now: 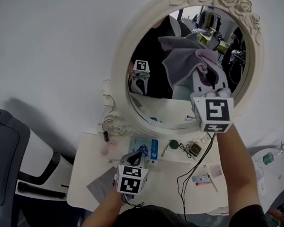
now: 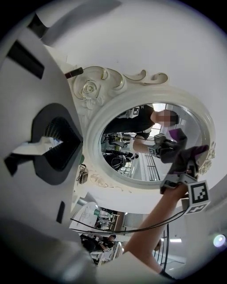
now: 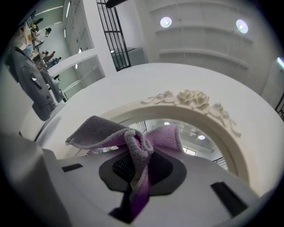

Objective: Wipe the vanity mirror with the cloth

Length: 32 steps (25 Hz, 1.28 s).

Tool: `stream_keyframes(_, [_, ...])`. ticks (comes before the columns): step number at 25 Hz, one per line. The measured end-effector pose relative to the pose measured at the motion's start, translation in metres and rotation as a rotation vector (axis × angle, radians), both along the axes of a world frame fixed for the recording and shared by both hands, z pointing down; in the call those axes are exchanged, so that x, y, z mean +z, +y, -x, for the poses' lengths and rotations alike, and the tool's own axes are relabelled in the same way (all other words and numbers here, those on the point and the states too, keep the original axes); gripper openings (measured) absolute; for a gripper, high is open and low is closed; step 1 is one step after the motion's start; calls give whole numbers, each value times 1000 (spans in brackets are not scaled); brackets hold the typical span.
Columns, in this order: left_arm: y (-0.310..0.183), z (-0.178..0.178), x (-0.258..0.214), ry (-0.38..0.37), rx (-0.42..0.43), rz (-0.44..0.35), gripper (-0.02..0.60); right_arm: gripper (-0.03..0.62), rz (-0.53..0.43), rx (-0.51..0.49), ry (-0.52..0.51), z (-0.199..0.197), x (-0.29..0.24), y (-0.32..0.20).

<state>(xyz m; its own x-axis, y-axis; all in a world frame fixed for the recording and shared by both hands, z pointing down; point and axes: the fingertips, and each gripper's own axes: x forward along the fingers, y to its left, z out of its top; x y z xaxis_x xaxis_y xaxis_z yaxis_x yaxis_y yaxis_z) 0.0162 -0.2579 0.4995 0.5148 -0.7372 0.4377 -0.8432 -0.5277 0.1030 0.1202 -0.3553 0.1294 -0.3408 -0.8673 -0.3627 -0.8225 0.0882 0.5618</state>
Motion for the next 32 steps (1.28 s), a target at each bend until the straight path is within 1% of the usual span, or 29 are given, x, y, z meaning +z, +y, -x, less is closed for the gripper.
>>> stream_keyframes(3, [-2,0,2,0,1,1,-3,48,-73,35,-96,-26,-64,1])
stream_keyframes(6, [-4,4,4,2,-10,8,-3,48,-67,51,-181,-46,-104,-9])
stream_keyframes(9, [-7,10,8,5,-28,22,-3,48,-61,60,-233,-51,-116,-28])
stream_keyframes(11, [-7,13,11,10,-37,32,-3,48,-98,43,-260,-47,-112,-30])
stream_keyframes(14, [-10,18,20,7,-43,56,-3,46,-144,19,-267,-37,-100,-28])
stream_keyframes(19, [-17,18,27,10,-51,79,-3,46,-146,-9,-206,-13,-81,-30])
stream_keyframes(25, [-18,8,32,-2,-37,91,-3,46,-86,-40,-93,14,-45,-33])
stream_keyframes(28, [-16,5,35,-11,-33,101,-3,46,-35,-73,-25,39,-9,-35])
stream_keyframes(32, [-14,5,37,-18,-44,102,-3,46,31,-128,79,75,53,-38])
